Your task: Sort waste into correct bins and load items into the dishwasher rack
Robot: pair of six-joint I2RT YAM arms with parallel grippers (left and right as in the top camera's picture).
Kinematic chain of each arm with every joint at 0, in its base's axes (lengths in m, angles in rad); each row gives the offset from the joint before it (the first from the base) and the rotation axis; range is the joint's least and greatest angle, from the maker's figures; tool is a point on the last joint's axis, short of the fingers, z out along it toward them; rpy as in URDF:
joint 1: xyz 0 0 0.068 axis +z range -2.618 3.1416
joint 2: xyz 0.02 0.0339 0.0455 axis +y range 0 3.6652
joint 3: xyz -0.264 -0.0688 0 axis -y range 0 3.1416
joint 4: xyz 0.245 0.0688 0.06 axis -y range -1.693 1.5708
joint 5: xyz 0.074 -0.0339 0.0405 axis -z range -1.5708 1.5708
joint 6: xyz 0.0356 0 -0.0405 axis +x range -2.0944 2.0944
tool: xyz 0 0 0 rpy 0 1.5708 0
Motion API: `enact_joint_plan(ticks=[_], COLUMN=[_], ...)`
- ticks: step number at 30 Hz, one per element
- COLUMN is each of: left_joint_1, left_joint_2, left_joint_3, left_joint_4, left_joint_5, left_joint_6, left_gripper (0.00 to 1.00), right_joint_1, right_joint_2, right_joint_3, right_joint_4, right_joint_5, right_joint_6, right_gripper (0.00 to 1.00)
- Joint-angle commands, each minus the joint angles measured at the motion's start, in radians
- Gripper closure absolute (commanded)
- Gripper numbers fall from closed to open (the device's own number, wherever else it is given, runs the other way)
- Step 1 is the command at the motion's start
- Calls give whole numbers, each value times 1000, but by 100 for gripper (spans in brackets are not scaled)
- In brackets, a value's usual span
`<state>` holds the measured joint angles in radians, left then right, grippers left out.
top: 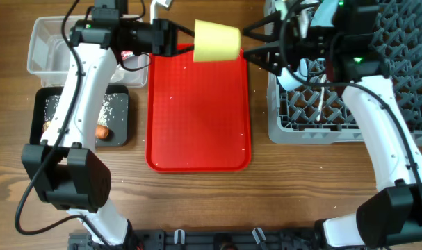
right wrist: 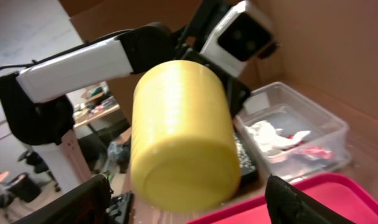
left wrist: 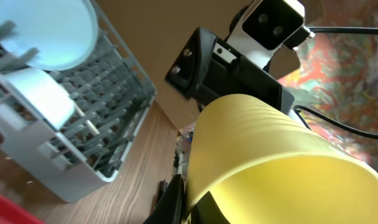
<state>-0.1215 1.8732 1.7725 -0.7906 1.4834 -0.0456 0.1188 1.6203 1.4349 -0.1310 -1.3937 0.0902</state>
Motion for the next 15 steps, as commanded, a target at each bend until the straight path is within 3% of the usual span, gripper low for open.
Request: enact_joint_plan(ticks=[1, 6, 13, 15], left_joint_1=[-35, -58, -58, -58], left_joint_2=[-14, -14, -14, -14], left_joint_3=[10, 10, 10, 10], left_joint_4=[12, 28, 28, 28], left_joint_5=[46, 46, 46, 46], left_joint_6=[16, 16, 16, 16], left_gripper=[96, 96, 95, 65], right_joint_1=[25, 47, 47, 47], right_joint_2=[-16, -7, -7, -7], right_joint_3=[12, 12, 12, 12], right_joint_4=[17, 19, 29, 42], right_joint_5=[9, 9, 8, 1], right_joint_6=[26, 26, 25, 25], right_gripper=[15, 17, 50, 52])
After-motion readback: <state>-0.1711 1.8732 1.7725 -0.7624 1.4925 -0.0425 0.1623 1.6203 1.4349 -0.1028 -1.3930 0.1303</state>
